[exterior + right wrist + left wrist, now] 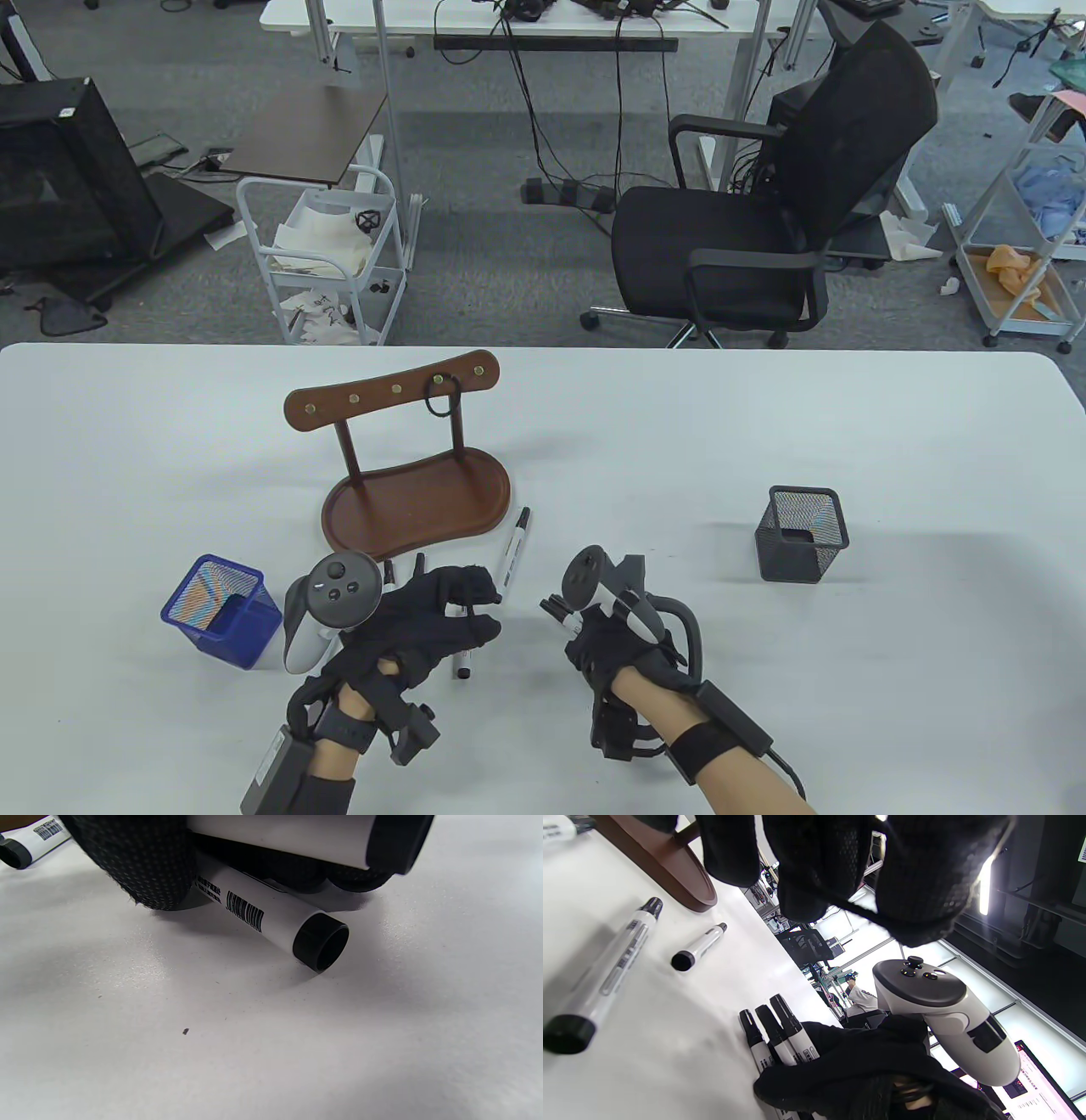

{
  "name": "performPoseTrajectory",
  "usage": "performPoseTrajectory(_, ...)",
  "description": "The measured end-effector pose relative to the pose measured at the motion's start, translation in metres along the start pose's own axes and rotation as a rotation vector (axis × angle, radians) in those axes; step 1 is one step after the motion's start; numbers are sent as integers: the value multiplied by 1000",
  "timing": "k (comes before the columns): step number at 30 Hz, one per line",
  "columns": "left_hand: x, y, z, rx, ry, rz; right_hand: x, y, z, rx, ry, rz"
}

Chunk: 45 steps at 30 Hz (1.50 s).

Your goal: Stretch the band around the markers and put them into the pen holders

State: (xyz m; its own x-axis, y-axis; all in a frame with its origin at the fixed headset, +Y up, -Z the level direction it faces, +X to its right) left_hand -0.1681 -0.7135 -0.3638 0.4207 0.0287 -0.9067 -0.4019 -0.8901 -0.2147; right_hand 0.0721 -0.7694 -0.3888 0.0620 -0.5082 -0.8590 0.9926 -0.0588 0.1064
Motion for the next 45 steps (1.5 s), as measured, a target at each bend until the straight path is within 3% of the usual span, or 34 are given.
performPoseTrajectory(10, 0, 1, -1, -2, 5, 6, -1, -3, 0, -25, -5, -21)
performPoseTrajectory(16, 1, 1, -1, -2, 6, 8, 3, 6, -3, 108, -116, -61)
performPoseTrajectory(29, 1, 2, -3, -5, 10, 12, 1, 14, -28, 274, -190, -140)
performPoseTrajectory(38, 2, 2, -4, -4, 16, 12, 2, 19, -42, 354, -130, -155)
performPoseTrajectory(45, 2, 3, -5, -1, 22, 16, 5, 18, -39, 342, -131, -172)
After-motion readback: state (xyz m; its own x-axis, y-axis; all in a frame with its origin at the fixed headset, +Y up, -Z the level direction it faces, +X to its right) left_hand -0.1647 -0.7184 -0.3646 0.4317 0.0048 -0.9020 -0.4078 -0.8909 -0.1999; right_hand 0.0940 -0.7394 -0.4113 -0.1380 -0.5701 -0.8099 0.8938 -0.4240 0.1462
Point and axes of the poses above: the tracker on the back of each hand, its own y axis roughly to the little-finger side, its own x axis roughly from the wrist to the fingertips, z = x × y, the point moved 4 cm from there along x, roughly from the wrist to the fingertips, and after that the axes turned 3 degrees about -x, right-handed, at the moved point
